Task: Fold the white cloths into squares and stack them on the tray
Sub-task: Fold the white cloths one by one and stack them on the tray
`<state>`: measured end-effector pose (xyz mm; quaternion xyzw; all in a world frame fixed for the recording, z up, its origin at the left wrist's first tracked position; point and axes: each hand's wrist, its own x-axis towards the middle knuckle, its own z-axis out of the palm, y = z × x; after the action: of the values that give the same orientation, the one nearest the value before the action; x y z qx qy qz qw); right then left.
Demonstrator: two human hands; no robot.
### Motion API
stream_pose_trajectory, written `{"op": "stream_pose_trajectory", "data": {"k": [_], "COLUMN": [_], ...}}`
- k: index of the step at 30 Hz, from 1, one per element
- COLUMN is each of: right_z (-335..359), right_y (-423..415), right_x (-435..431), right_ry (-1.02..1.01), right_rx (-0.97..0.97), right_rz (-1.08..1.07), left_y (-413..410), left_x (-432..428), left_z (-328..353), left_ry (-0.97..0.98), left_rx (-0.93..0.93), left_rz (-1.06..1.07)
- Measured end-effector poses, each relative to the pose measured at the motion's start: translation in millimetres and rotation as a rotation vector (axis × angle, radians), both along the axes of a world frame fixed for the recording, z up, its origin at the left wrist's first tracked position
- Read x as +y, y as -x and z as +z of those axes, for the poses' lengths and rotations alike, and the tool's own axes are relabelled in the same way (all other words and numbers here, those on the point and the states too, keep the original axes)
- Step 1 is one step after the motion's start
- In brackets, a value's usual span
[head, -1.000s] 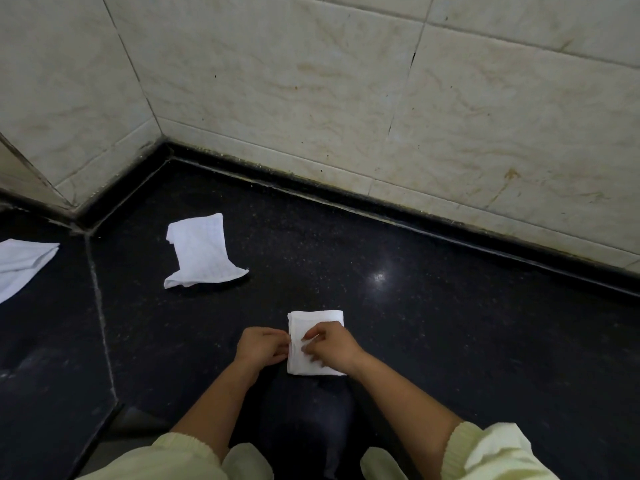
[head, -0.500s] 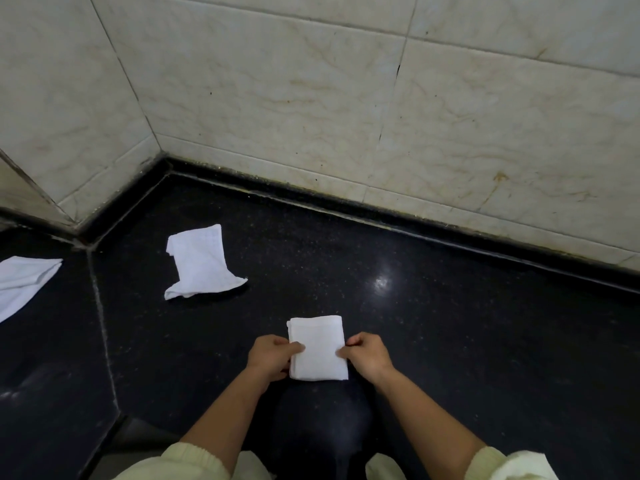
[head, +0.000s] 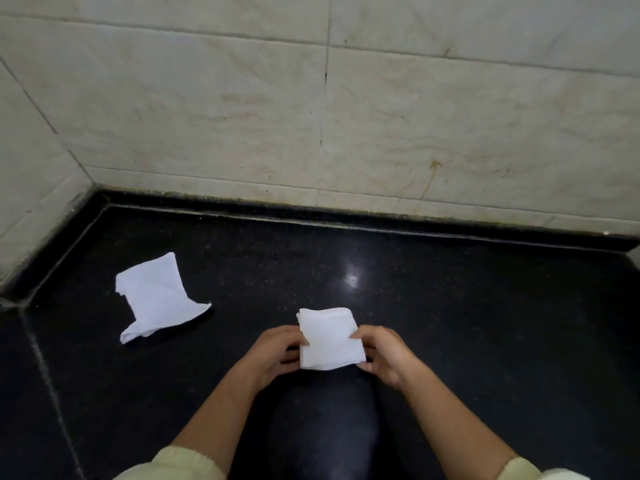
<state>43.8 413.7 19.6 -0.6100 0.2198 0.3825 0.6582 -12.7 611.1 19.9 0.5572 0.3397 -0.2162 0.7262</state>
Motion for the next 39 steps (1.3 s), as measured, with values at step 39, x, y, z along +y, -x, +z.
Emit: {"op": "stream_pose_trajectory", "data": {"k": [39], "right_z": [222.9], "right_y": [9.0], "right_x": [-650.8], "right_ry": [0.013], "right_rx": [-0.595], "right_rz": [-0.574], "left_y": [-122.8], "left_x": [-648.5], "left_z": [204.4], "left_ry": [0.115], "left_rx": [-0.553], "left_rz": [-0.708]}}
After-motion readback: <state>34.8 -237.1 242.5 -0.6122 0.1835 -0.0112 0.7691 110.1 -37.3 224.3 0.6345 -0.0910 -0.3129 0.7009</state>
